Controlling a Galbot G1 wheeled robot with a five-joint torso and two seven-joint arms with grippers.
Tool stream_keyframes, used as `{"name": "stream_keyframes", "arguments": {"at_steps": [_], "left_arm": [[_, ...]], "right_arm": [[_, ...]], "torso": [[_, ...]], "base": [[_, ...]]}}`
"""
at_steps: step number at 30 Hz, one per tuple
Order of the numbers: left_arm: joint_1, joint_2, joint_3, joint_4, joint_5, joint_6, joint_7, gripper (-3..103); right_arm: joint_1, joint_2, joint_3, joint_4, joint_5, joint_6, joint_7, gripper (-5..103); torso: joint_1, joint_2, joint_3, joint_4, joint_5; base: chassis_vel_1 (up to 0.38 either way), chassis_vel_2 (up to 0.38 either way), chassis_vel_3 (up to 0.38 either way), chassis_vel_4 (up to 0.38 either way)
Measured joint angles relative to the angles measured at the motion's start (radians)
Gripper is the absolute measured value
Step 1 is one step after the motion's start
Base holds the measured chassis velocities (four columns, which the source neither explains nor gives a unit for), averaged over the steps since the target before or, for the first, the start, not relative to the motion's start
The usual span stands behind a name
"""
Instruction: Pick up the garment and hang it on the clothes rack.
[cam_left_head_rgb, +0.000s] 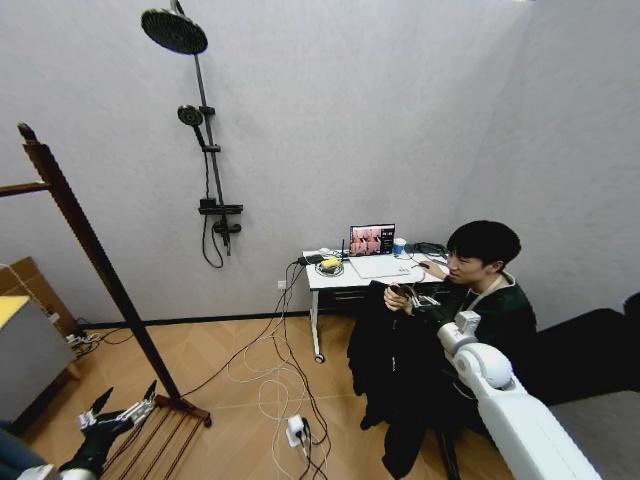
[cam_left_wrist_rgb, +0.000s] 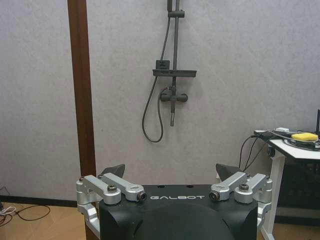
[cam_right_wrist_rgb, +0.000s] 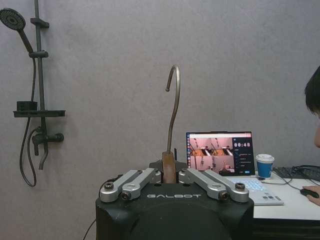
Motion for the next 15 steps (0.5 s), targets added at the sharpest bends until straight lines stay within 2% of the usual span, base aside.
{"name": "stream_keyframes", "arguments": {"at_steps": [8, 15], "left_arm": [[0.000, 0.000, 0.000, 0.000, 0.000, 0.000, 0.000, 100], [0.000, 0.000, 0.000, 0.000, 0.000, 0.000, 0.000, 100]], "right_arm": [[0.001, 0.005, -0.012, 0.059, 0.019, -0.007, 0.009, 9], [0.021, 0.010, -0.077, 0.136, 0.045, -0.024, 0.030, 9]], "torso": [[0.000, 0.000, 0.000, 0.0000, -0.0002], [0.000, 0.000, 0.000, 0.0001, -0.0004]], "base": [[0.000, 0.000, 0.000, 0.000], [0.000, 0.000, 0.000, 0.000]]}}
